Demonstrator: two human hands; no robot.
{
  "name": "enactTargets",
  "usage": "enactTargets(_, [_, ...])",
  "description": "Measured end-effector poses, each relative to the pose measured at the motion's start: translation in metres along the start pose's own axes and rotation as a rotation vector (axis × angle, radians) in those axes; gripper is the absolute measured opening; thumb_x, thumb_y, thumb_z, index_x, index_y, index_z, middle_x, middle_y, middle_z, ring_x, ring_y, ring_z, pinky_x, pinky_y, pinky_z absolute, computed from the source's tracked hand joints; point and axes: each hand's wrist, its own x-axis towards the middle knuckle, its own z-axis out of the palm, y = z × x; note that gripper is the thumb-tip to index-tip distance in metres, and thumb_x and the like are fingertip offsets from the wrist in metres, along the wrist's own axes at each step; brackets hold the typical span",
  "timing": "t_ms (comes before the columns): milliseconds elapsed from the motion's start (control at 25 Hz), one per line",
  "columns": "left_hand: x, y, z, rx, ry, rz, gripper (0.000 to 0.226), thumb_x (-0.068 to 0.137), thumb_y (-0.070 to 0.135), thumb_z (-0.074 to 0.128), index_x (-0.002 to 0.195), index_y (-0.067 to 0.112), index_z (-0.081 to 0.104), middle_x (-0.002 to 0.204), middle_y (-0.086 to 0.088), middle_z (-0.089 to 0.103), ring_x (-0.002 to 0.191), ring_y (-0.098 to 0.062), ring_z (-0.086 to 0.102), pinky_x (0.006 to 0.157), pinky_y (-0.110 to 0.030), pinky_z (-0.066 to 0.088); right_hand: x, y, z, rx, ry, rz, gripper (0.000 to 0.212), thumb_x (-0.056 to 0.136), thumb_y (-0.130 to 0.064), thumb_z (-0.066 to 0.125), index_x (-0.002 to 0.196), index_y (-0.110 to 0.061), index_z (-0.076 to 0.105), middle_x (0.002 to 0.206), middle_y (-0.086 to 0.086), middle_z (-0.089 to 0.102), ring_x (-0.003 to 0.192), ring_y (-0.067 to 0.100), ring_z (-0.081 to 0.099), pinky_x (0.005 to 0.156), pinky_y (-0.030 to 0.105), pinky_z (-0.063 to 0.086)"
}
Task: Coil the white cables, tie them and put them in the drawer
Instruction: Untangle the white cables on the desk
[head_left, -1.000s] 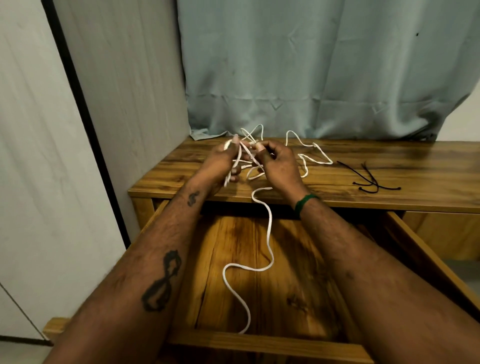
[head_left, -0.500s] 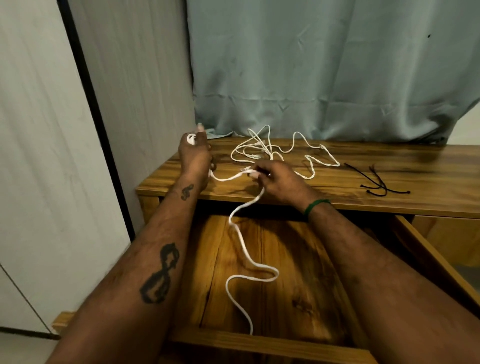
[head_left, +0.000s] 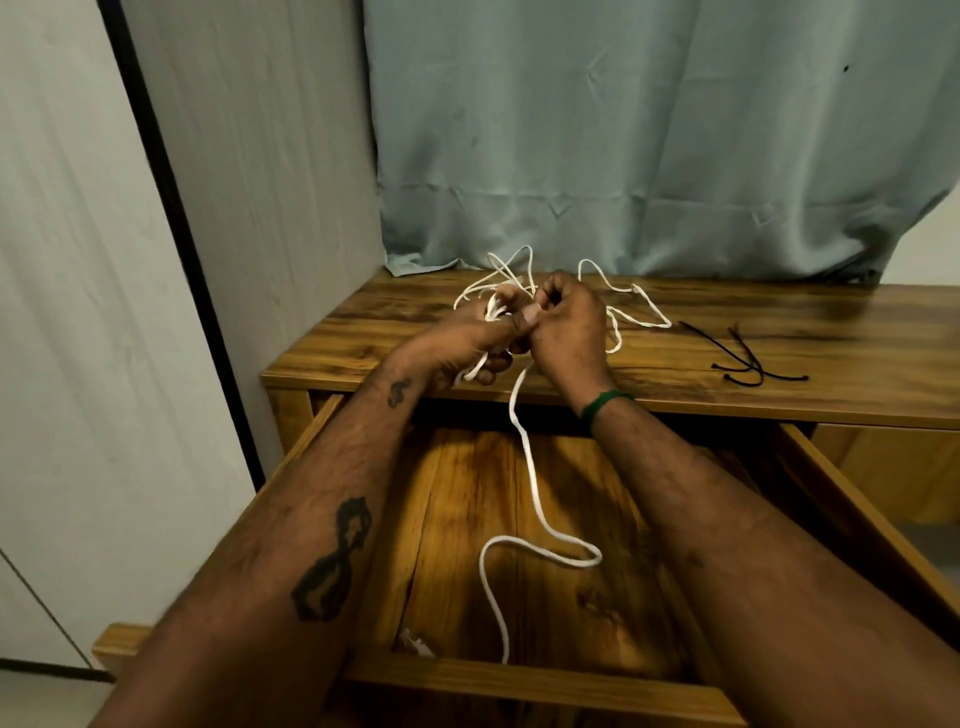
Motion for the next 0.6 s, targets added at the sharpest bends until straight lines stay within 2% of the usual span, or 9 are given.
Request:
enactTargets(120, [0.010, -0.002, 0.002, 0.003, 0.249, 0.111, 0.028, 0.108, 0.033, 0.046, 0.091, 0.020, 0.064, 0.072, -0.006, 0.057, 0.046, -0.007, 0.049, 0.045, -0.020, 0.039, 0.005, 0.002, 0.004, 0.278, -0.056, 0.238, 0.040, 0.100, -0.038, 0.053, 0.094, 0.000, 0.063, 0.081, 0.019, 0.070, 0.056, 0.027, 0.063, 0.053, 0.042, 0.056])
enactTargets(200, [0.018, -0.006, -0.005, -0.040, 0.422, 0.170, 0.030, 0.108, 0.034, 0.045, 0.094, 0.022, 0.069, 0.076, -0.002, 0.065, 0.060, -0.013, 0.061, 0.058, -0.027, 0.052, 0.003, 0.004, 0.003, 0.289, -0.247, 0.359, 0.040, 0.101, -0.044, 0.050, 0.104, -0.005, 0.057, 0.094, 0.019, 0.067, 0.061, 0.025, 0.064, 0.058, 0.039, 0.055])
enactTargets(280, [0.024, -0.009, -0.014, -0.085, 0.613, 0.201, 0.031, 0.107, 0.037, 0.047, 0.092, 0.022, 0.070, 0.082, -0.003, 0.071, 0.077, -0.021, 0.067, 0.077, -0.037, 0.056, -0.007, 0.005, 0.003, 0.208, -0.625, 0.465, 0.039, 0.100, -0.051, 0.047, 0.100, -0.013, 0.058, 0.098, 0.019, 0.066, 0.074, 0.032, 0.066, 0.066, 0.042, 0.053])
enactTargets(320, [0.026, -0.009, -0.018, -0.151, 0.680, 0.191, 0.031, 0.107, 0.039, 0.047, 0.092, 0.023, 0.069, 0.083, -0.003, 0.071, 0.078, -0.021, 0.068, 0.078, -0.037, 0.056, -0.014, 0.006, 0.003, 0.145, -0.837, 0.518, 0.039, 0.100, -0.051, 0.046, 0.104, -0.014, 0.058, 0.100, 0.019, 0.068, 0.082, 0.035, 0.067, 0.069, 0.043, 0.053])
enactTargets(400, [0.025, -0.008, -0.025, -0.386, 0.717, 0.111, 0.031, 0.107, 0.043, 0.043, 0.099, 0.021, 0.064, 0.081, -0.002, 0.069, 0.068, -0.017, 0.069, 0.065, -0.033, 0.057, -0.026, 0.000, 0.001, 0.022, -1.220, 0.588, 0.035, 0.103, -0.041, 0.045, 0.114, -0.009, 0.056, 0.102, 0.020, 0.070, 0.090, 0.037, 0.069, 0.071, 0.039, 0.053])
enactTargets(440, [0.025, -0.010, -0.029, -0.432, 0.767, 0.081, 0.030, 0.107, 0.042, 0.044, 0.102, 0.019, 0.062, 0.078, -0.002, 0.067, 0.061, -0.015, 0.067, 0.057, -0.029, 0.056, -0.028, -0.004, 0.000, -0.007, -1.372, 0.609, 0.033, 0.105, -0.034, 0.045, 0.115, -0.005, 0.055, 0.099, 0.021, 0.070, 0.086, 0.035, 0.070, 0.071, 0.038, 0.054])
enactTargets(520, [0.021, -0.021, -0.042, -0.203, 0.977, 0.133, 0.018, 0.105, 0.033, 0.052, 0.108, 0.017, 0.059, 0.081, -0.005, 0.065, 0.060, -0.015, 0.063, 0.055, -0.029, 0.053, -0.027, -0.013, -0.006, 0.017, -1.504, 0.611, 0.026, 0.104, -0.021, 0.048, 0.112, 0.002, 0.056, 0.081, 0.017, 0.067, 0.071, 0.029, 0.070, 0.070, 0.037, 0.055])
enactTargets(560, [0.018, -0.028, -0.050, 0.004, 1.049, 0.187, 0.013, 0.103, 0.027, 0.056, 0.112, 0.018, 0.058, 0.090, -0.006, 0.067, 0.069, -0.016, 0.064, 0.063, -0.030, 0.055, -0.023, -0.017, -0.009, 0.065, -1.476, 0.599, 0.022, 0.103, -0.016, 0.049, 0.113, 0.002, 0.056, 0.072, 0.014, 0.062, 0.063, 0.027, 0.066, 0.069, 0.038, 0.054])
enactTargets(600, [0.014, -0.033, -0.055, 0.180, 1.036, 0.240, 0.016, 0.102, 0.022, 0.059, 0.118, 0.019, 0.058, 0.100, -0.005, 0.067, 0.078, -0.014, 0.064, 0.072, -0.026, 0.056, -0.017, -0.020, -0.013, 0.123, -1.418, 0.570, 0.018, 0.102, -0.012, 0.049, 0.114, 0.000, 0.056, 0.068, 0.011, 0.057, 0.058, 0.024, 0.061, 0.068, 0.039, 0.053])
